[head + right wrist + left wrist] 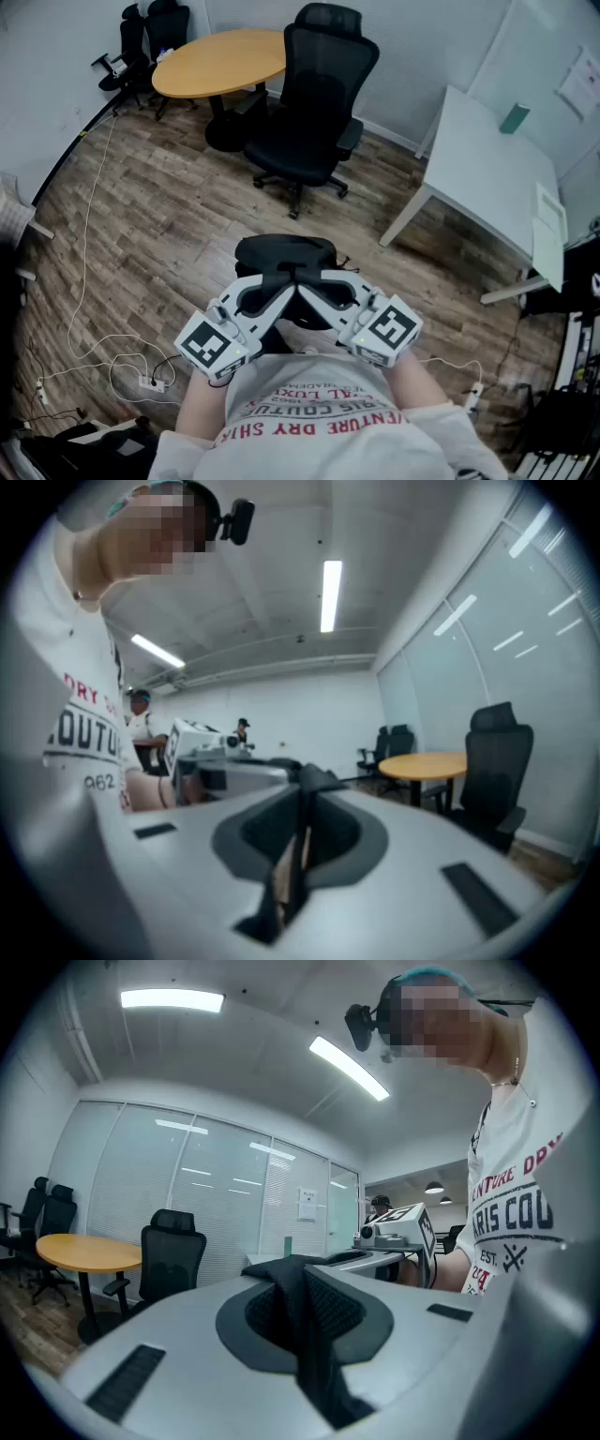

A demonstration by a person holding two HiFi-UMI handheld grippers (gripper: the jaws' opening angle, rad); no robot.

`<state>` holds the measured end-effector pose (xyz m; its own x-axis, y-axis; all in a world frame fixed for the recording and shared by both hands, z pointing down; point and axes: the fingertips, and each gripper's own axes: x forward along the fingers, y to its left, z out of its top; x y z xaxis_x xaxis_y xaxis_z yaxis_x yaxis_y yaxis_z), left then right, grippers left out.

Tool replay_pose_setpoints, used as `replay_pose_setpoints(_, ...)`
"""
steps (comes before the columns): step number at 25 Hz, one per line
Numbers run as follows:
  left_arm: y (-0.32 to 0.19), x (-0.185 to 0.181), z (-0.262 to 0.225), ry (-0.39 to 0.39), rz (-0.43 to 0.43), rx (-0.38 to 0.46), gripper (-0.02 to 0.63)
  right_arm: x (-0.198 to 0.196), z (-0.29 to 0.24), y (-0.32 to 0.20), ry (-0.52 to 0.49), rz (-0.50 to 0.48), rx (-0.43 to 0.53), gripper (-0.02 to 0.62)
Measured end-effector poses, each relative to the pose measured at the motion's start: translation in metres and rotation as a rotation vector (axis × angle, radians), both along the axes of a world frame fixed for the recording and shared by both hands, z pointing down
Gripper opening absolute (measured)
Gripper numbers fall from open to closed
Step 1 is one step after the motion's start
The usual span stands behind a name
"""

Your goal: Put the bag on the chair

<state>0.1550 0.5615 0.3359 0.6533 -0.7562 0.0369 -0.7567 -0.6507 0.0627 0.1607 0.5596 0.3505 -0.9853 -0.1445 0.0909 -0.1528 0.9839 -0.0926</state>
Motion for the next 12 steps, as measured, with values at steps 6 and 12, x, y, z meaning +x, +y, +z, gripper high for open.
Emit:
replay_pose_setpoints(6,-0.002,0.010,-0.001,0.011,0.010,-0.008,0.048,0.010,0.000,-0.003,0.009,0.011,-0.004,0.048)
replay_pose_setpoints(12,-0.008,0.019,0.008,0.020,0.034,-0.047,0.048,0.018,0.008,-0.007,0.008,0.016,-0.036,0.048)
